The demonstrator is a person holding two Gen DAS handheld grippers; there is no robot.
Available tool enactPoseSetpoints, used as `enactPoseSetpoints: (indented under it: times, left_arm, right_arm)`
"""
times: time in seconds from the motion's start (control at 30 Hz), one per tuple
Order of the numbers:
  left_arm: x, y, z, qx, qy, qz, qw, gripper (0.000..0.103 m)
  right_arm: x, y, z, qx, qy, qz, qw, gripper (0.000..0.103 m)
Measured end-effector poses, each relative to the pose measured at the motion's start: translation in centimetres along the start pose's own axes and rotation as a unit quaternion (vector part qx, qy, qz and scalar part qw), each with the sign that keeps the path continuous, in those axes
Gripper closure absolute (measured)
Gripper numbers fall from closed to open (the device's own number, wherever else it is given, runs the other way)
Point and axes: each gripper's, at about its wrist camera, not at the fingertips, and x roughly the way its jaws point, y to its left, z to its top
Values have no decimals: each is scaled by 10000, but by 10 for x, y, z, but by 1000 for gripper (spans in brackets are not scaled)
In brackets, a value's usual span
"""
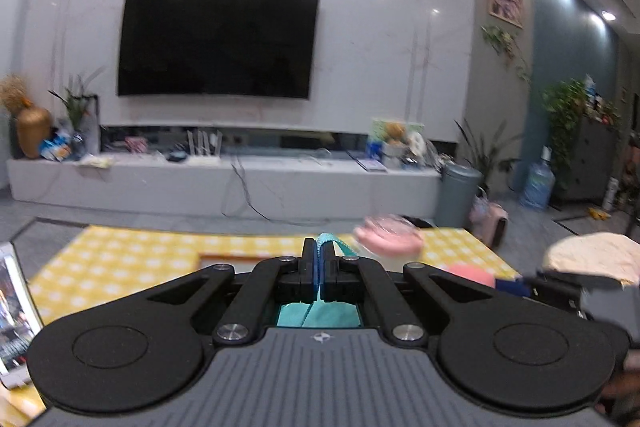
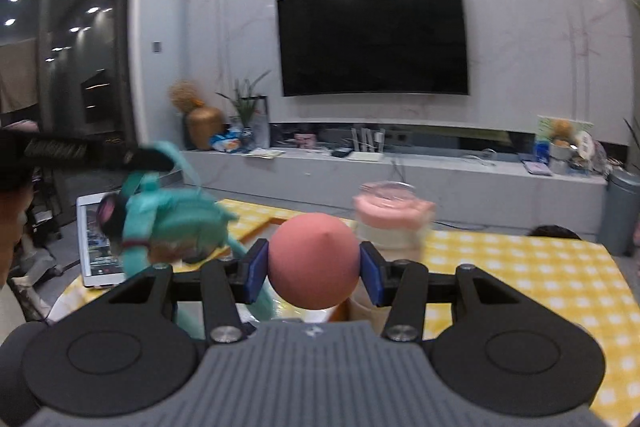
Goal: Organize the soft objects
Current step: 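Carry the teal backpack and coral ball over the orange shoebox with both grippers, then lower the teal backpack into the shoebox and open the left gripper, then open the right gripper to drop the coral ball into the shoebox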
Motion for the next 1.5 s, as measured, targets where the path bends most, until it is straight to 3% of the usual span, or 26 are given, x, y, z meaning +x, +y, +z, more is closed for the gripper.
enactPoseSetpoints:
  times: [0.1, 0.23, 0.47, 0.6, 0.77, 0.9, 1.03, 1.13, 1.23, 1.3, 1.33, 1.4, 1.47, 1.5]
  left_arm:
    - [14, 14, 5, -114, 6, 255, 9996, 103]
    - [48, 23, -1, -52, 264, 1017, 9945, 103]
    - [108, 38, -25, -351, 846, 655, 9936, 103]
    - [135, 52, -48, -412, 1223, 692, 9892, 103]
    - [158, 63, -71, -229, 1698, 720, 9826, 102]
    - [166, 49, -86, 563, 2015, 819, 9744, 102]
    - [170, 59, -103, 486, 2493, 674, 9648, 102]
    - [166, 68, -114, 450, 2594, 630, 9627, 95]
    - [160, 80, -113, 71, 2551, 504, 9656, 89]
    - [158, 90, -110, -279, 2467, 319, 9682, 70]
    - [156, 93, -108, -445, 2397, 203, 9696, 67]
    - [156, 99, -100, -779, 2263, -74, 9709, 40]
    - [151, 101, -98, -980, 2128, -217, 9719, 28]
    - [148, 102, -97, -1036, 2036, -227, 9733, 28]
  right_arm:
    - [12, 14, 2, -89, -25, 162, 9998, 55]
    - [41, 30, 0, -69, 212, 324, 9992, 55]
    - [100, 50, -16, -202, 939, 189, 9952, 55]
    - [119, 53, -25, -255, 1218, 103, 9922, 54]
    - [143, 57, -38, -449, 1563, -24, 9867, 54]
    - [158, 60, -46, -480, 1750, -36, 9834, 54]
    - [168, 63, -54, -447, 1941, -42, 9800, 54]
    - [174, 64, -57, -460, 2048, -58, 9777, 54]
    - [182, 62, -58, -395, 2133, -93, 9761, 54]
    - [182, 61, -60, -393, 2161, -127, 9755, 54]
    - [182, 62, -61, -410, 2147, -133, 9757, 54]
    - [184, 64, -63, -430, 2148, -121, 9756, 54]
    - [185, 66, -64, -411, 2173, -85, 9752, 54]
    - [187, 66, -63, -393, 2176, -89, 9752, 54]
